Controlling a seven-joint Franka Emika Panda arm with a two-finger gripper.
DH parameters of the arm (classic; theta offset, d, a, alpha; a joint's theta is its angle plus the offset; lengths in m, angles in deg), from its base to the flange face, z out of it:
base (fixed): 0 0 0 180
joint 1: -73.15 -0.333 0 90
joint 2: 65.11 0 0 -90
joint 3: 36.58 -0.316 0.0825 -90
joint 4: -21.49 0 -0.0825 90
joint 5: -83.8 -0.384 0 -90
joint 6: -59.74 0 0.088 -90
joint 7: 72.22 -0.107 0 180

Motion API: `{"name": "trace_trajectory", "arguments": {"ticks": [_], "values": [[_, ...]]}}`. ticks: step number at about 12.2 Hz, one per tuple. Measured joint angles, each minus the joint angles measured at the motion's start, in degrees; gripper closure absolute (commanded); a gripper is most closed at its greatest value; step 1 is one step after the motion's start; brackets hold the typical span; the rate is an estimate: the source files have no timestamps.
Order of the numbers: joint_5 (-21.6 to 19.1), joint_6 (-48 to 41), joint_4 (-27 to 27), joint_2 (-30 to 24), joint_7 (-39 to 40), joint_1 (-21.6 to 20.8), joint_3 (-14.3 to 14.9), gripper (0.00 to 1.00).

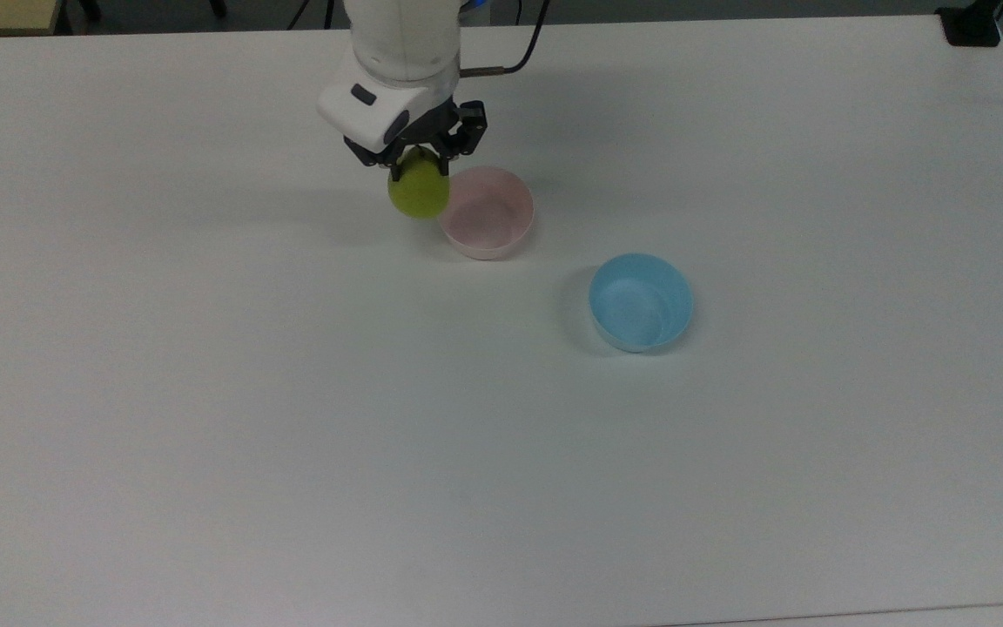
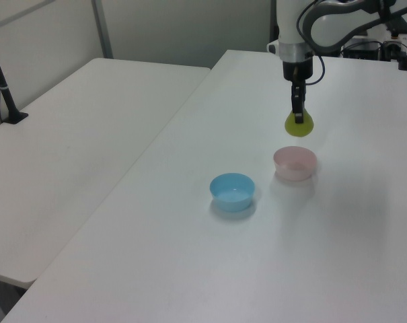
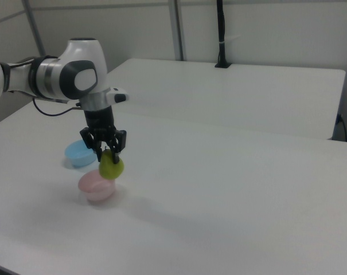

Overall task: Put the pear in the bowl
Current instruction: 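Lift the pear and carry it over the pink bowl, then lower the pear into the pink bowl and open the gripper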

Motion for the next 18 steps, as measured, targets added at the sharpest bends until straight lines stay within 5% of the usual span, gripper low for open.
{"name": "trace_trajectory", "arguments": {"ticks": [9,12,14,18], "values": [[-0.01,2.25,-0.25,4.72,-6.98,-6.11,-0.02,0.52],[-0.01,3.23,-0.26,6.47,-6.99,-6.44,-0.02,0.33],[-0.01,3.25,-0.26,6.88,-7.03,-7.08,-0.02,0.0],[-0.01,3.25,0.15,6.24,-7.08,-7.58,-0.02,0.0]]}}
